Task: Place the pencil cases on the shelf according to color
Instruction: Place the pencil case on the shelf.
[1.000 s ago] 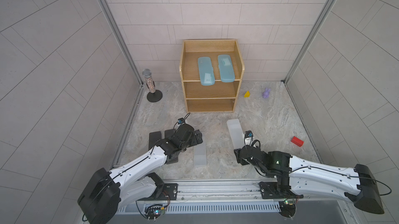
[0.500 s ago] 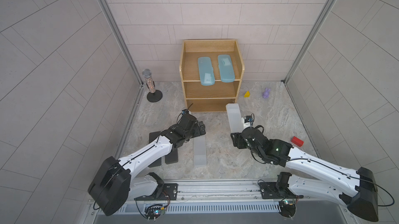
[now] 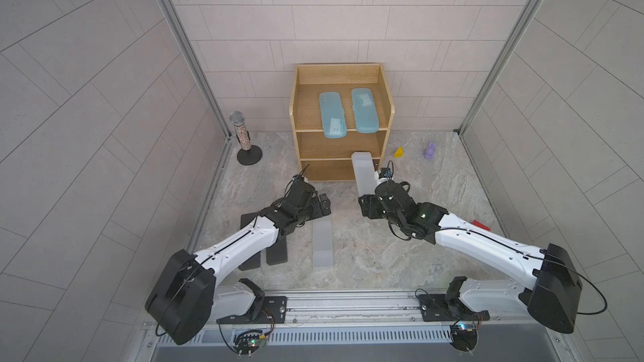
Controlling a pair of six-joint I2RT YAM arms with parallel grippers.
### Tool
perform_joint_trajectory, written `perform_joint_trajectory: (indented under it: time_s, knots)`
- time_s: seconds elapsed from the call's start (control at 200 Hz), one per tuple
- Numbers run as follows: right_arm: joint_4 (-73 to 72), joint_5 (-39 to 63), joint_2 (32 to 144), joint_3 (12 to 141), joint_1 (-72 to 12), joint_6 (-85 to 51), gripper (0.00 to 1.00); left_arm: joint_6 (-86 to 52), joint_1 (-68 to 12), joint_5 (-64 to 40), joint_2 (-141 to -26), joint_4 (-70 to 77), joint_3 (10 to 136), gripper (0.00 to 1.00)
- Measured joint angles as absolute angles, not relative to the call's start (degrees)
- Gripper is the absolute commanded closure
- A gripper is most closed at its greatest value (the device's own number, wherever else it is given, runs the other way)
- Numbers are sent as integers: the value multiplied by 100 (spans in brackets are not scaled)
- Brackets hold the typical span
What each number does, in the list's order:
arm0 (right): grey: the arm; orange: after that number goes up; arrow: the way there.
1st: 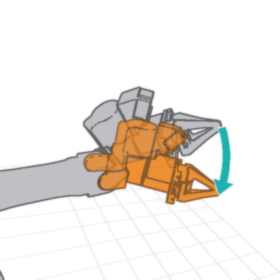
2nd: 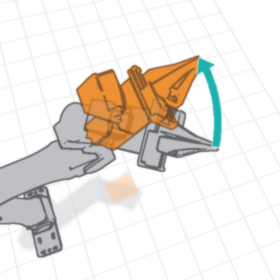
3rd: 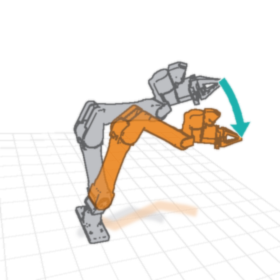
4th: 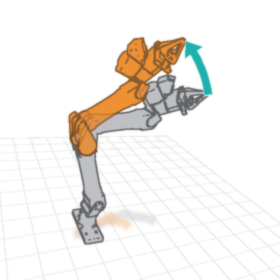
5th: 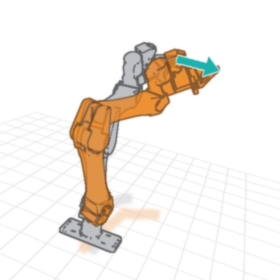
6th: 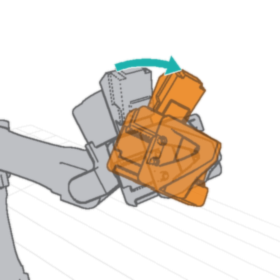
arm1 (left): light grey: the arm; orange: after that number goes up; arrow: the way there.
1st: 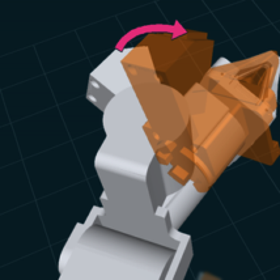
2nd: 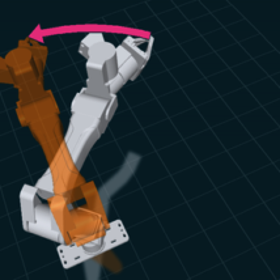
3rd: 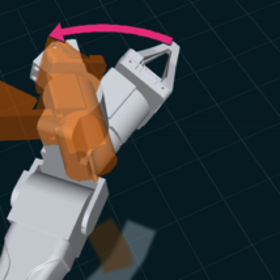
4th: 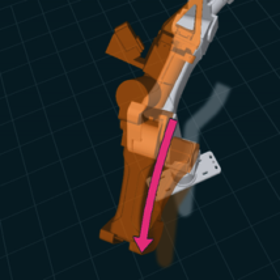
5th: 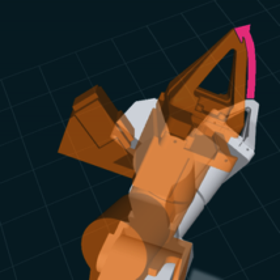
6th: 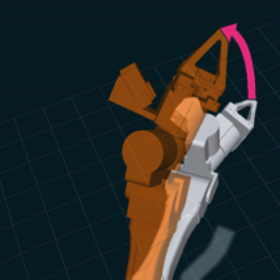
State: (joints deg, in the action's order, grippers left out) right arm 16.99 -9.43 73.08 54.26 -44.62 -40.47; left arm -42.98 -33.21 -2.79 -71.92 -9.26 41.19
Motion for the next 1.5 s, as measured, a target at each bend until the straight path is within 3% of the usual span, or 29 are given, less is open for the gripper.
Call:
perform_joint_trajectory:
  time_s: [0.755, 1.031, 1.361, 1.496]
  knots:
    - [1566, -1205, 9642, 7625, -3629, -3680, 48, -4169, -3015, -827, -7406, -596, 4115, 0]
    - [1529, -1256, 9876, 7926, -3474, -3642, 38, -3990, -2882, -1031, -7406, -593, 4099, 0]
    - [1929, -1275, 10254, 8549, -3424, -3516, 13, -3887, -2808, -1253, -7406, -626, 4080, 0]
    - [1977, -1269, 10254, 8560, -3417, -3457, 7, -3850, -2801, -1306, -7404, -657, 4077, 0]
